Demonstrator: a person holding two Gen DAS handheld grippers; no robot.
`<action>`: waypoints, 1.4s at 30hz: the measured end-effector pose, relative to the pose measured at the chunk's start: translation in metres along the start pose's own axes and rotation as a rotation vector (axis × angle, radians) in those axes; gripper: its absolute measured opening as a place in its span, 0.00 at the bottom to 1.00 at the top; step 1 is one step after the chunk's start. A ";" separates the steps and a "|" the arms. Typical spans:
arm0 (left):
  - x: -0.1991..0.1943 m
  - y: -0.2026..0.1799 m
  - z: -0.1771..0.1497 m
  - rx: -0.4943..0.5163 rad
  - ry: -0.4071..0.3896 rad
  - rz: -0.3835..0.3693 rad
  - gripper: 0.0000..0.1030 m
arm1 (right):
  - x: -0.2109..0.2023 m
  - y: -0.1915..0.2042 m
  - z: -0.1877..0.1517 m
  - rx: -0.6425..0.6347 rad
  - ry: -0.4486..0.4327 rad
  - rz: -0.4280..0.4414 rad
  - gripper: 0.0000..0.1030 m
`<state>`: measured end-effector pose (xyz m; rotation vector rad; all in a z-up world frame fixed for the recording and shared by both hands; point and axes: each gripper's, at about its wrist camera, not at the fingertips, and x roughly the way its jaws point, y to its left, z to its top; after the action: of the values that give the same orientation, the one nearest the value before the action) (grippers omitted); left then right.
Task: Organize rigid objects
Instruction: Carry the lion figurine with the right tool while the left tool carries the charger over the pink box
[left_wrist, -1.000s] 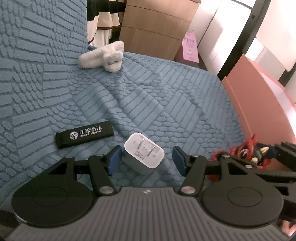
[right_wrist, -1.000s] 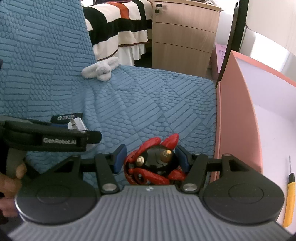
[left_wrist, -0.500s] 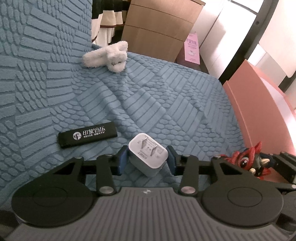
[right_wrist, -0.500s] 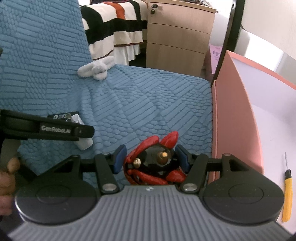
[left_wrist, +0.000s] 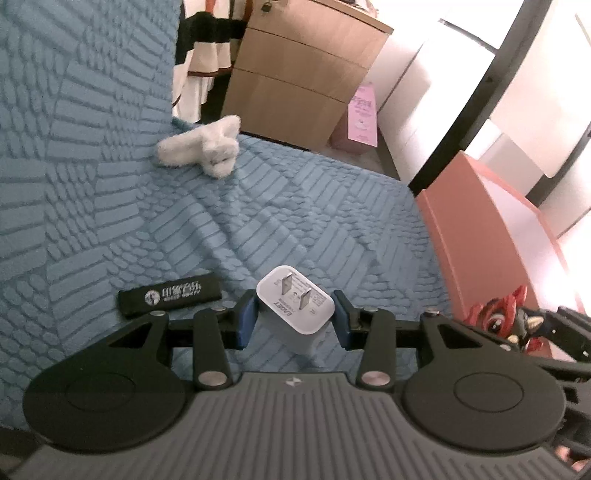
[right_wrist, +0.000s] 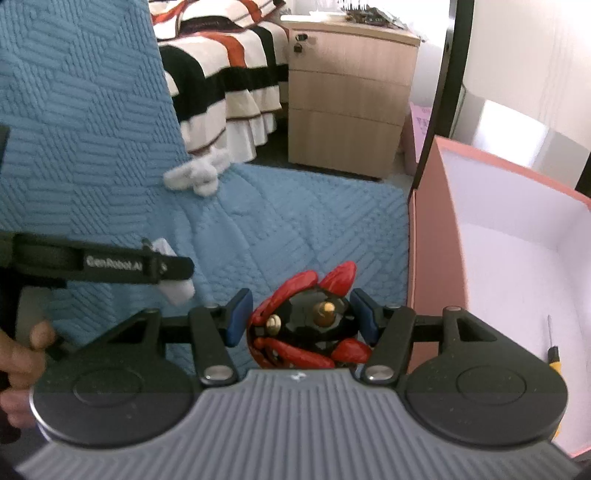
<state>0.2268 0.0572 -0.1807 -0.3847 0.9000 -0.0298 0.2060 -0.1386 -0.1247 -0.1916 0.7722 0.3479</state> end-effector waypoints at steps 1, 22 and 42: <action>-0.002 -0.001 0.002 0.001 -0.004 0.002 0.47 | -0.003 -0.002 0.003 0.004 -0.002 0.008 0.60; -0.094 -0.103 0.067 0.115 -0.137 -0.121 0.47 | -0.100 -0.053 0.071 0.080 -0.176 0.055 0.60; -0.107 -0.214 0.080 0.159 -0.161 -0.269 0.43 | -0.146 -0.128 0.061 0.144 -0.255 -0.074 0.60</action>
<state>0.2501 -0.0971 0.0178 -0.3526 0.6772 -0.3122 0.1966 -0.2739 0.0275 -0.0383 0.5343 0.2395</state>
